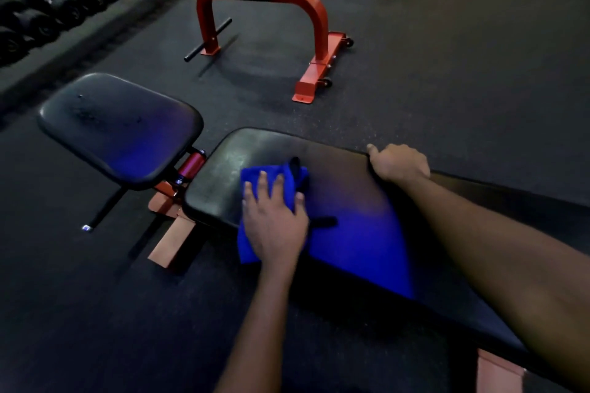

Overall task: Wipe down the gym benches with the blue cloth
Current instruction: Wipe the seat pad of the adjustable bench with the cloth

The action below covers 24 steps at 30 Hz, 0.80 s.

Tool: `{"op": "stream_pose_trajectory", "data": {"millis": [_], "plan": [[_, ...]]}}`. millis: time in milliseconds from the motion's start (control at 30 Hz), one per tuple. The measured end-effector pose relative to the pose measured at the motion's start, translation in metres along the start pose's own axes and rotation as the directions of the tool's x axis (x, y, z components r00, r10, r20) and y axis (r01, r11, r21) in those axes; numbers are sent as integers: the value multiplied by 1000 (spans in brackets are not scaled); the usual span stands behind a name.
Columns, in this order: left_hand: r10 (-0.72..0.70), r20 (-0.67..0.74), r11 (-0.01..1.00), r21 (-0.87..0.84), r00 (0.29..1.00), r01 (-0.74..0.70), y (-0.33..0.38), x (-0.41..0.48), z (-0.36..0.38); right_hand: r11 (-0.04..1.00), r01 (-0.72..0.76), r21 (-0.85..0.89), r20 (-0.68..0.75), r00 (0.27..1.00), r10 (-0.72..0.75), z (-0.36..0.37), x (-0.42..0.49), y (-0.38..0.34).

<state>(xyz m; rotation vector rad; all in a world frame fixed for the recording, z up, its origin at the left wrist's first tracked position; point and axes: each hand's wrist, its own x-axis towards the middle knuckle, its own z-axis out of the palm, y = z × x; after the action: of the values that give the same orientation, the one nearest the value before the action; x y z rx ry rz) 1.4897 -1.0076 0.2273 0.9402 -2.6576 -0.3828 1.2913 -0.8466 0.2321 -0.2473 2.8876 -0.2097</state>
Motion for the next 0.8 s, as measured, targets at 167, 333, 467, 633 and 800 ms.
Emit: {"op": "stream_pose_trajectory", "data": {"millis": [167, 333, 467, 633, 800], "plan": [[143, 2, 988, -62, 990, -142, -4, -26, 0, 998, -62, 19, 51, 997, 61, -1, 3, -3], [-65, -48, 998, 0, 997, 65, -58, 33, -9, 984, 95, 153, 22, 995, -100, -6, 10, -49], [-384, -11, 923, -24, 923, 384, -86, 77, -23, 963, 222, 151, 46, 972, -231, -1, 11, -89], [-351, -54, 935, -70, 935, 347, -57, 39, -13, 981, 194, 18, -4, 981, -194, 6, 16, -104], [-270, 16, 963, -19, 963, 270, -93, 68, -11, 985, 174, 2, -82, 981, -174, 17, 21, -104]]}}
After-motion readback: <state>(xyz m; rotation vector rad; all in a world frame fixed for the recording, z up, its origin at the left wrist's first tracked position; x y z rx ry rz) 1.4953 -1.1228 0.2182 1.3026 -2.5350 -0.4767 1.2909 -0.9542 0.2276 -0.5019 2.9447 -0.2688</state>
